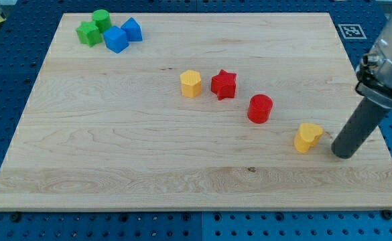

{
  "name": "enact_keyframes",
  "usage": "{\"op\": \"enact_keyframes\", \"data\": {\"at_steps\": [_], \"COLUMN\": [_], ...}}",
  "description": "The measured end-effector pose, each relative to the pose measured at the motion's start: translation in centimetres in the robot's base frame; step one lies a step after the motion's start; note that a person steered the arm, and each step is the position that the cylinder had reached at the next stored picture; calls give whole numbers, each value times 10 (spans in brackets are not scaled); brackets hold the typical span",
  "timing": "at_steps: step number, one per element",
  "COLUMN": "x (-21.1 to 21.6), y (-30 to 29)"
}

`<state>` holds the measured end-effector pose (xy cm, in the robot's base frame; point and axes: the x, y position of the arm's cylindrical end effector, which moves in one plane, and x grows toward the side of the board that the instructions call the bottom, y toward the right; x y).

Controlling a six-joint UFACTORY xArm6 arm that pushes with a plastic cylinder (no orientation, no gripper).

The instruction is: Move the heart to the bottom left of the red circle

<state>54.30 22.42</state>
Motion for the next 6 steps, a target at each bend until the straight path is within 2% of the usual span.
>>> {"op": "enact_keyframes", "data": {"at_steps": [2, 5, 6], "x": [-9, -21, -21], "y": [-8, -64, -57]}}
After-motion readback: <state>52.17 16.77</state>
